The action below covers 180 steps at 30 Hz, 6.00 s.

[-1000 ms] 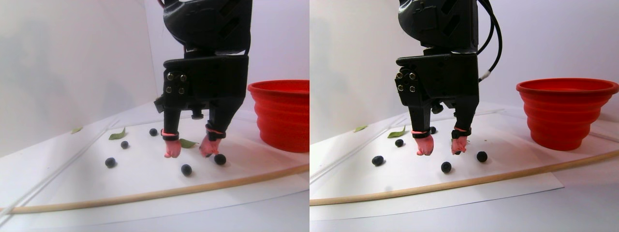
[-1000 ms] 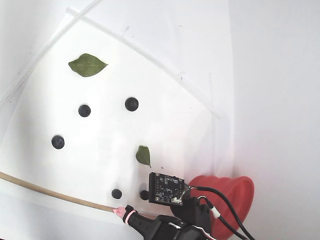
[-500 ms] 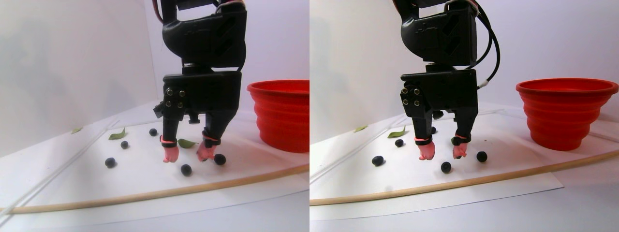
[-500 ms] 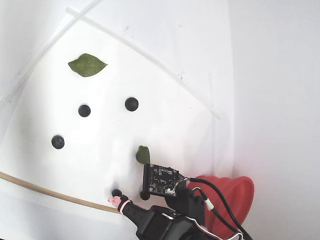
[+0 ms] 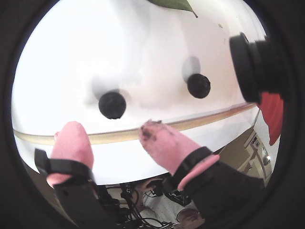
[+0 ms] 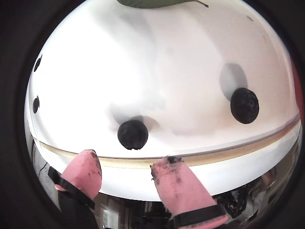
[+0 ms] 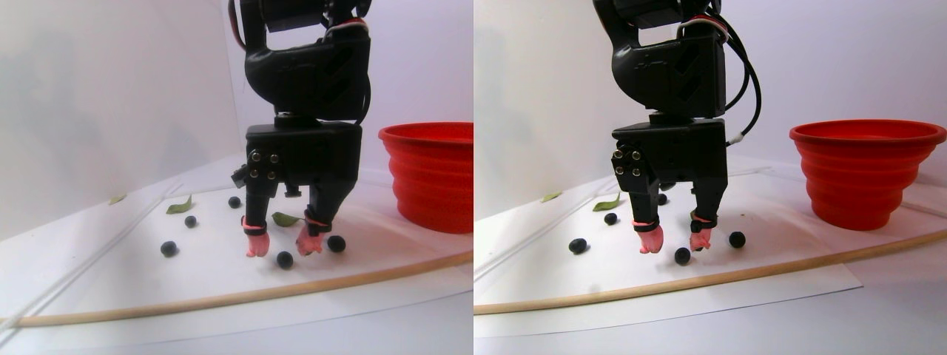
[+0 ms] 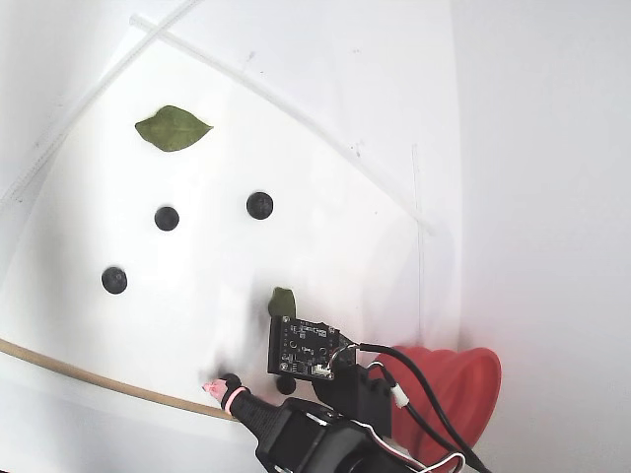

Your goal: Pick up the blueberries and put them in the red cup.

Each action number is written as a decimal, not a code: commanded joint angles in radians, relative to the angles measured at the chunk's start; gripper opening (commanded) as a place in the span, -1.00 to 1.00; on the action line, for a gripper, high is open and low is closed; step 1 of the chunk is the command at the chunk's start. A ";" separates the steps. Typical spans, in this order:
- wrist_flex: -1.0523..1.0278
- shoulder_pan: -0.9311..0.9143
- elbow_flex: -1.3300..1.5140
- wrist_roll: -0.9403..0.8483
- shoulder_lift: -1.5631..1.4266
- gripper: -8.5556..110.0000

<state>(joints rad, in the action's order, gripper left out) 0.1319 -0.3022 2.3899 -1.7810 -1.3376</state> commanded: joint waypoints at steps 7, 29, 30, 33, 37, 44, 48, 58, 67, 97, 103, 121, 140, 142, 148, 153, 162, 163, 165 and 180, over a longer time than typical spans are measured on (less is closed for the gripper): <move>0.044 0.014 -0.038 -0.005 0.031 -0.49; 0.107 0.006 -0.041 -0.025 0.110 -0.52; 0.109 0.006 -0.041 -0.026 0.115 -0.52; 0.112 0.003 -0.040 -0.029 0.124 -0.53; 0.123 0.002 -0.032 -0.035 0.135 -0.54; 0.123 -0.005 -0.031 -0.041 0.138 -0.55; 0.123 0.000 -0.021 -0.041 0.141 -0.58; 0.124 0.006 -0.006 -0.043 0.144 -0.60; 0.124 0.014 -0.002 -0.043 0.155 -0.65; 0.067 -0.005 0.014 -0.061 -0.008 -0.68; 0.014 -0.011 0.012 -0.060 -0.074 -0.68; -0.121 -0.067 0.003 -0.075 -0.267 -0.68; -0.279 -0.144 -0.029 -0.097 -0.494 -0.68; -0.295 -0.152 -0.034 -0.100 -0.517 -0.68; -0.344 -0.169 -0.048 -0.107 -0.574 -0.68; -0.385 -0.178 -0.051 -0.109 -0.629 -0.68; -0.474 -0.207 -0.066 -0.112 -0.742 -0.68; -0.480 -0.212 -0.069 -0.114 -0.750 -0.68; -0.485 -0.225 -0.075 -0.123 -0.759 -0.68; -0.485 -0.344 -0.158 -0.149 -0.755 -0.68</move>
<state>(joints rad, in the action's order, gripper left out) -0.3513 -0.6075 2.3194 -1.9159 -2.0080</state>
